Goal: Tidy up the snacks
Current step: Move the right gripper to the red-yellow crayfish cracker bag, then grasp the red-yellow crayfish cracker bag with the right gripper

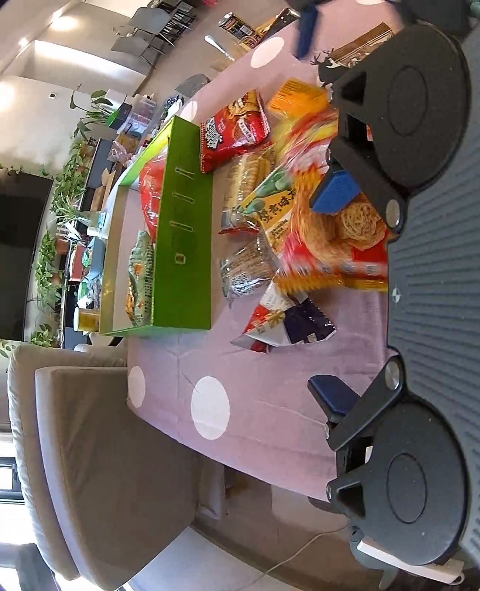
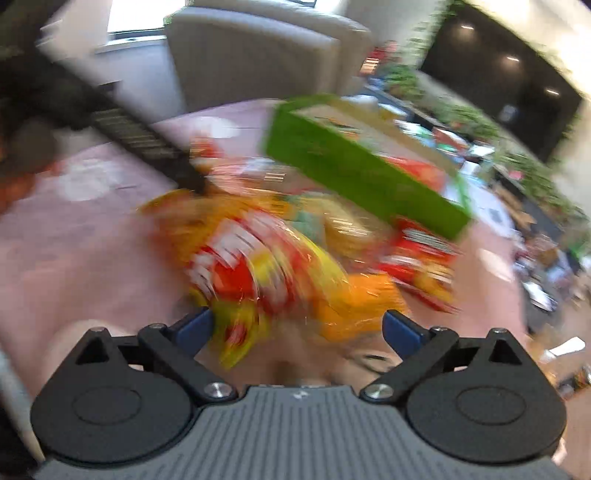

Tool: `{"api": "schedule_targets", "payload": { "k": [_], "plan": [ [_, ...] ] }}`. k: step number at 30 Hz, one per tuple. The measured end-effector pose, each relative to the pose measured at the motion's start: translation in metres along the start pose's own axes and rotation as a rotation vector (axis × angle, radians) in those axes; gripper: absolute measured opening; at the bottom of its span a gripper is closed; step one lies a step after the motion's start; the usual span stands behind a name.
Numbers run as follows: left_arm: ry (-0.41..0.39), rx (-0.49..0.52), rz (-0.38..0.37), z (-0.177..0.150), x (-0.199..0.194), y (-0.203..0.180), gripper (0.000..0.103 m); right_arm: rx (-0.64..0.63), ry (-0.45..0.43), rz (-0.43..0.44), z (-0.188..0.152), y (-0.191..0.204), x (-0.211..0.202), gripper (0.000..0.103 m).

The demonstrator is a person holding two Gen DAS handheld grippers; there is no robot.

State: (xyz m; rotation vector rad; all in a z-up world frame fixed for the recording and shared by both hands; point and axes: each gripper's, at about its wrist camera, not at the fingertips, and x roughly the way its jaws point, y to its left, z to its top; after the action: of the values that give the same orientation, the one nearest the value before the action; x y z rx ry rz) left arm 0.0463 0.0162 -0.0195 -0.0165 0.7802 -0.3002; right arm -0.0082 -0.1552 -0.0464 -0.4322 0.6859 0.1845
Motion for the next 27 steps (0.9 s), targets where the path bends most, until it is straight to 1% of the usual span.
{"api": "schedule_targets", "payload": {
  "k": [2, 3, 4, 5, 7, 9, 12, 13, 17, 18, 20, 22, 24, 27],
  "plan": [
    [0.003, 0.000, -0.010, -0.002, 0.000, -0.001, 0.094, 0.080, 0.007, -0.079, -0.003, -0.027, 0.004, 0.100],
    [0.001, -0.002, -0.019, -0.003, -0.001, -0.002, 0.094, 0.130, 0.007, -0.099, -0.004, -0.039, 0.005, 0.100],
    [-0.003, -0.007, -0.033, -0.005, -0.003, -0.001, 0.094, 0.193, 0.003, -0.102, -0.006, -0.051, 0.003, 0.100],
    [-0.007, -0.014, -0.047, -0.008, -0.006, -0.001, 0.094, 0.239, -0.006, -0.075, -0.007, -0.060, 0.001, 0.100],
    [-0.007, -0.028, -0.062, -0.013, -0.010, 0.001, 0.094, 0.315, -0.034, 0.038, -0.010, -0.074, -0.007, 0.099],
    [-0.003, -0.021, -0.072, -0.018, -0.010, 0.001, 0.094, 0.377, -0.053, 0.135, -0.009, -0.079, -0.011, 0.099],
    [0.012, 0.002, -0.068, -0.023, -0.006, -0.002, 0.093, 0.429, -0.042, 0.229, 0.001, -0.072, -0.009, 0.099],
    [0.019, 0.001, -0.072, -0.024, -0.005, -0.002, 0.090, 0.439, -0.037, 0.251, 0.006, -0.066, -0.007, 0.099],
    [0.033, -0.024, -0.103, -0.028, 0.000, 0.002, 0.088, 0.494, 0.004, 0.374, 0.018, -0.055, 0.001, 0.099],
    [0.033, -0.029, -0.109, -0.029, 0.000, 0.002, 0.085, 0.502, 0.021, 0.399, 0.020, -0.053, 0.004, 0.099],
    [0.034, -0.036, -0.123, -0.029, 0.001, 0.004, 0.083, 0.524, 0.052, 0.401, 0.021, -0.052, 0.011, 0.099],
    [0.034, -0.032, -0.129, -0.029, 0.002, 0.003, 0.081, 0.548, 0.060, 0.397, 0.022, -0.050, 0.013, 0.099],
    [0.034, -0.022, -0.131, -0.029, 0.004, 0.002, 0.081, 0.569, 0.066, 0.403, 0.026, -0.051, 0.016, 0.103],
    [0.031, -0.013, -0.137, -0.028, 0.008, 0.000, 0.081, 0.581, 0.075, 0.394, 0.032, -0.050, 0.018, 0.103]
  ]
}}
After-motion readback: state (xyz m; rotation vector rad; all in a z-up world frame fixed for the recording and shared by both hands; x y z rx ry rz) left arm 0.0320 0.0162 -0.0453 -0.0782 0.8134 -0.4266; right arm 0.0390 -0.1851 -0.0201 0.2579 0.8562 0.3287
